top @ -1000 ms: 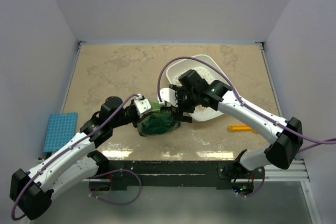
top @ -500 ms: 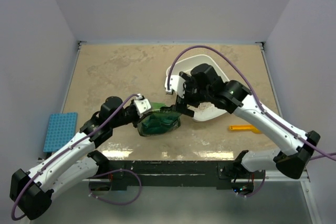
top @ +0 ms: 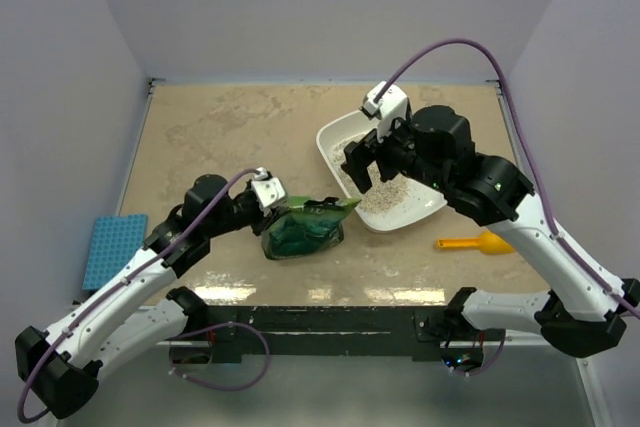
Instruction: Fill the litter box with clean litter
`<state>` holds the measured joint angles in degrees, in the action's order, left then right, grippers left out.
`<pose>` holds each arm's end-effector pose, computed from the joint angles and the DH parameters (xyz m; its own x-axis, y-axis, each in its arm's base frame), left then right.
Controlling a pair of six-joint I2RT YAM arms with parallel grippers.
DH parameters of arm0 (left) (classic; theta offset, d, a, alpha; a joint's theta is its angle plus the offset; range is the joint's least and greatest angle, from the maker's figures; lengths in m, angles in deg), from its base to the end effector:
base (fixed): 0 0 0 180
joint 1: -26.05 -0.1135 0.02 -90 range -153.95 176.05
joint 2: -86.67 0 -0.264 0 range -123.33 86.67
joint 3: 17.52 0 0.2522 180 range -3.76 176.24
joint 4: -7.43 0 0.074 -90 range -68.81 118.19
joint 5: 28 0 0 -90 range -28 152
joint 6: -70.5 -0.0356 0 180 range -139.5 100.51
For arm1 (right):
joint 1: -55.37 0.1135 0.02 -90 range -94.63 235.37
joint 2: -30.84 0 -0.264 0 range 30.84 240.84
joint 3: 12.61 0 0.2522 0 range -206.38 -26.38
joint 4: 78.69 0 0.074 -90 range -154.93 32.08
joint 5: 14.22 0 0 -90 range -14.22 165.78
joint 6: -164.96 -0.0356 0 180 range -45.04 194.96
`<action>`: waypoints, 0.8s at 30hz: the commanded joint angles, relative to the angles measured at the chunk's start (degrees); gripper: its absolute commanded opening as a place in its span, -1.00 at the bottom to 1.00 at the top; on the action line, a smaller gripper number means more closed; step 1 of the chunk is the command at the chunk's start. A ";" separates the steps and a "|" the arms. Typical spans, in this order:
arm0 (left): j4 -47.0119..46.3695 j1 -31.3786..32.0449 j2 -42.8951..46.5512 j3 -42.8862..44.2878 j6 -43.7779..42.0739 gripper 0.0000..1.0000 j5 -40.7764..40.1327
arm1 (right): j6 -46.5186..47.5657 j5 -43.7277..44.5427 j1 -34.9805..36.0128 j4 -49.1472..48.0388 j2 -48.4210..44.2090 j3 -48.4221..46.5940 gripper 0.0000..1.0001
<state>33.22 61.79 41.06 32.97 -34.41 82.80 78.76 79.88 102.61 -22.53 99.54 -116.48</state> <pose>0.1443 -0.1194 0.2853 -0.0702 0.3468 -0.9353 0.8624 0.4924 0.1179 0.1597 0.1690 0.4655 -0.1971 -0.3105 -0.9299 -0.7016 0.7072 -0.0874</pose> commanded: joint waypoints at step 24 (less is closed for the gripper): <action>15.12 -0.15 -0.45 27.00 27.92 1.00 -31.85 | -21.99 19.44 -0.05 -18.12 -17.72 14.68 0.97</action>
<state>46.56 61.79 38.37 59.48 -11.13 57.12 58.32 94.94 102.59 -34.62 85.45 -104.96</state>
